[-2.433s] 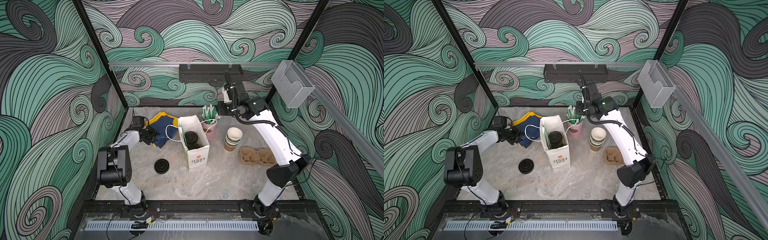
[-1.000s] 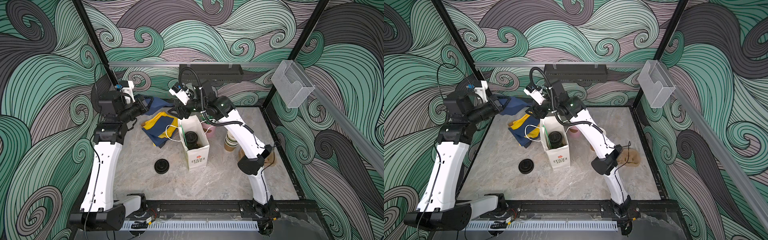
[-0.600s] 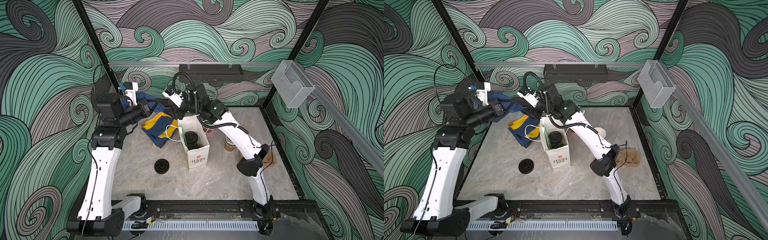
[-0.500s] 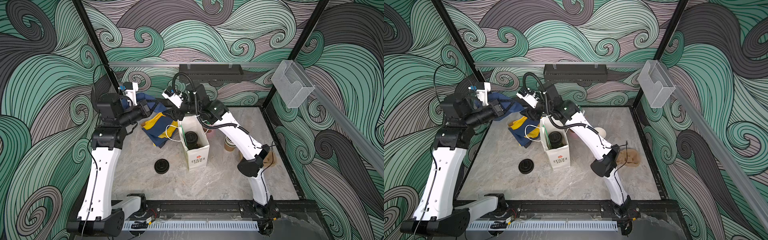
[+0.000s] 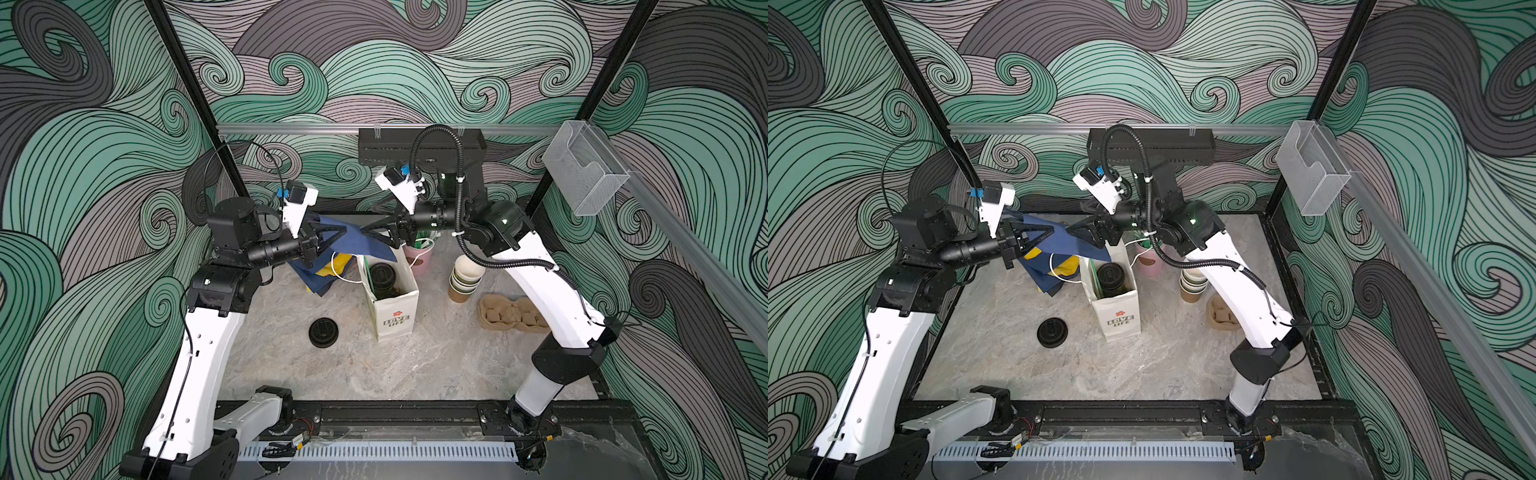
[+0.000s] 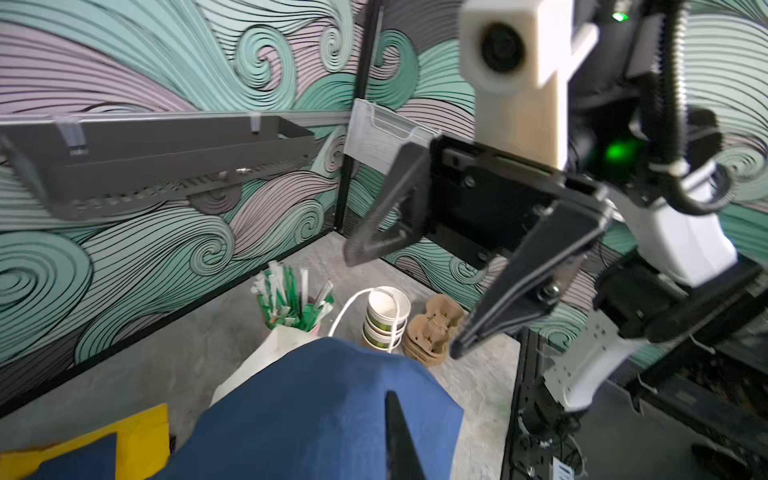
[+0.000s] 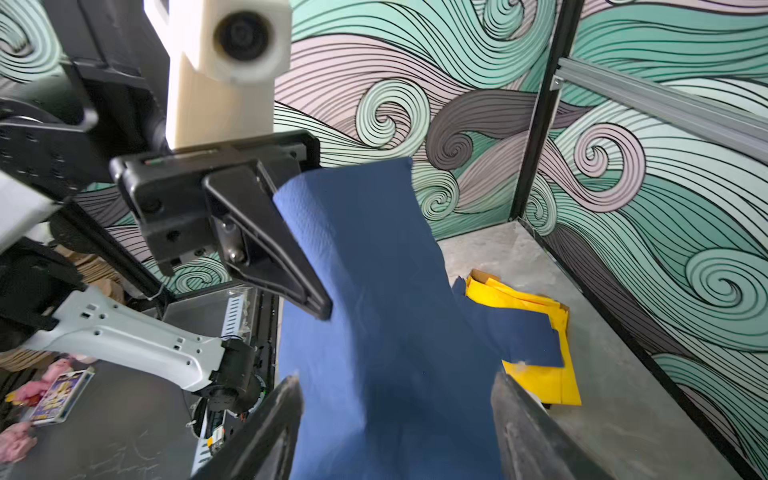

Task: Pack the takeout coffee
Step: 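Grasp the blue napkins with the right gripper beside the left gripper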

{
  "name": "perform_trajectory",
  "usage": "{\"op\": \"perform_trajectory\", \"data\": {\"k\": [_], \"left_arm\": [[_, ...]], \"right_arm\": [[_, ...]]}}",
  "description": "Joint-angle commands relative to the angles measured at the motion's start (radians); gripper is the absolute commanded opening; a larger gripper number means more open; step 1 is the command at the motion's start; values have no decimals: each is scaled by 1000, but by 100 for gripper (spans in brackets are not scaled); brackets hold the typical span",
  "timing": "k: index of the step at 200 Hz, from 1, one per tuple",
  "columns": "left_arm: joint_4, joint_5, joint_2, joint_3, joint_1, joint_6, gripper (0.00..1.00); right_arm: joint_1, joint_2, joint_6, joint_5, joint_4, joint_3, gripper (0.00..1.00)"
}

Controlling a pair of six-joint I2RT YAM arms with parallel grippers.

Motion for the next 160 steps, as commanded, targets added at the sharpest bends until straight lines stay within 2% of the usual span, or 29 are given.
{"op": "perform_trajectory", "data": {"k": [1, 45, 70, 85, 120, 123, 134, 150, 160], "left_arm": [[-17, 105, -24, 8, -30, 136, 0], [-10, 131, -35, -3, -71, 168, 0], [-3, 132, -37, -9, -95, 172, 0], [0, 122, -43, -14, -107, 172, 0], [22, 47, -59, -26, -139, 152, 0], [28, 35, -61, -29, -141, 147, 2], [52, -19, -73, -41, -150, 124, 21], [88, -100, -100, -64, -157, 93, 49], [106, -173, -125, -81, -159, 62, 60]], "right_arm": [[15, 33, 35, -136, -14, 2, 73], [38, 38, 48, -213, -79, 3, 73], [46, 38, 30, -209, -99, 4, 67], [48, 34, 26, -223, -104, -5, 55], [49, 8, 22, -240, -118, -33, 17], [50, 6, 21, -239, -119, -36, 13], [49, -6, 21, -230, -121, -48, 0], [49, -36, 27, -191, -119, -77, 0], [50, -65, 43, -116, -105, -114, 0]]}}
